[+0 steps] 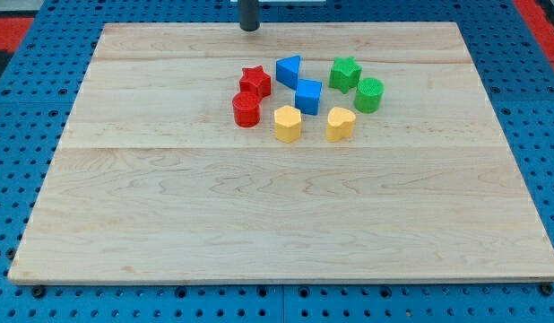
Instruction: Point at the yellow heart
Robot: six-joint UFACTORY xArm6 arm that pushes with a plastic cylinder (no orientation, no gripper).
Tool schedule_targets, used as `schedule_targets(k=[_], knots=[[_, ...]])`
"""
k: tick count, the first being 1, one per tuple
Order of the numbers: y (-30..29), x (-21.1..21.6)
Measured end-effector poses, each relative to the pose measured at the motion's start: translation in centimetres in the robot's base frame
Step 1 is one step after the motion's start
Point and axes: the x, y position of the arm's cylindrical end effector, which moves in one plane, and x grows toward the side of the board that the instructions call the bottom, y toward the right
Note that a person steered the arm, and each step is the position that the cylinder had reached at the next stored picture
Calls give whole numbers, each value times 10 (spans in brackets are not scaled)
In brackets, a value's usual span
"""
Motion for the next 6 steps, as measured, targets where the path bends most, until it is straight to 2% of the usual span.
schedule_targets(k=[2,3,4,5,6], knots=[[-10,9],[-20,72],[-93,71],[-127,72],[-102,150]])
